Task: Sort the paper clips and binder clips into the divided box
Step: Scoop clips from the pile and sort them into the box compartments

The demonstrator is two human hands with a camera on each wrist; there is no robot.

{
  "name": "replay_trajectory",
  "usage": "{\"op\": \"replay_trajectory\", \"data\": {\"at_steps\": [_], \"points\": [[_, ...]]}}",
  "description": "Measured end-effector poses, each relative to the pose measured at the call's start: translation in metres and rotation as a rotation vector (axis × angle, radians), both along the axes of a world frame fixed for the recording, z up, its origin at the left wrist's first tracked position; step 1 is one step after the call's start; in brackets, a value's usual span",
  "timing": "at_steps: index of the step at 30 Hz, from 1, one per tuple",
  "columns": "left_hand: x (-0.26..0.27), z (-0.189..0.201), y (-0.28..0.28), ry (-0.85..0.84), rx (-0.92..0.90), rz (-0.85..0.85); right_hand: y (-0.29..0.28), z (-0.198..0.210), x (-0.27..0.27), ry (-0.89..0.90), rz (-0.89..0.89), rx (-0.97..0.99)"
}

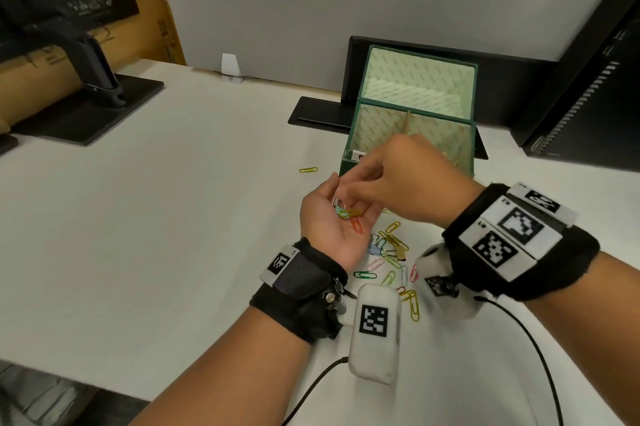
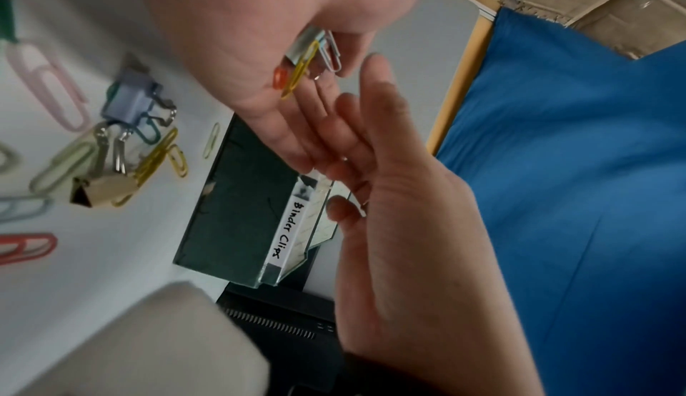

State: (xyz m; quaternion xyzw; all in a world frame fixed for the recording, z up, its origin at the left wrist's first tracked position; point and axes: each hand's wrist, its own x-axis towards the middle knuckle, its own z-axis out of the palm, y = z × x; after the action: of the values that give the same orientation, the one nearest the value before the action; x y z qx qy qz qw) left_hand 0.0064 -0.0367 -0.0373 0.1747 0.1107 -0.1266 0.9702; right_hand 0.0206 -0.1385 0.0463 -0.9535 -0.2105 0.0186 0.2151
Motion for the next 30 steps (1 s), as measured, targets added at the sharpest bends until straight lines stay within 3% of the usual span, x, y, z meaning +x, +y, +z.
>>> {"op": "replay_trajectory", "data": {"at_steps": [7, 9, 16, 21, 27, 30], "points": [[-0.002, 0.000, -0.002, 0.060, 0.002, -0.001, 0.015, -0.024, -0.009, -0.056, -0.094, -0.203], [-0.001, -0.001, -0.001, 0.071, -0.007, 0.006, 0.018, -0.031, -0.010, -0.072, -0.088, -0.185], [-0.001, -0.001, -0.001, 0.073, 0.004, 0.026, 0.015, -0.027, -0.014, 0.096, -0.157, 0.232], [-0.002, 0.004, 0.001, 0.074, 0.029, 0.084, 0.007, -0.008, -0.019, 0.211, -0.192, 0.642], [-0.003, 0.008, 0.002, 0.053, -0.015, 0.064, -0.004, -0.008, -0.012, 0.149, -0.271, 0.756], [-0.004, 0.009, 0.004, 0.043, -0.020, 0.029, -0.018, 0.000, -0.004, 0.013, -0.326, 0.756]]}}
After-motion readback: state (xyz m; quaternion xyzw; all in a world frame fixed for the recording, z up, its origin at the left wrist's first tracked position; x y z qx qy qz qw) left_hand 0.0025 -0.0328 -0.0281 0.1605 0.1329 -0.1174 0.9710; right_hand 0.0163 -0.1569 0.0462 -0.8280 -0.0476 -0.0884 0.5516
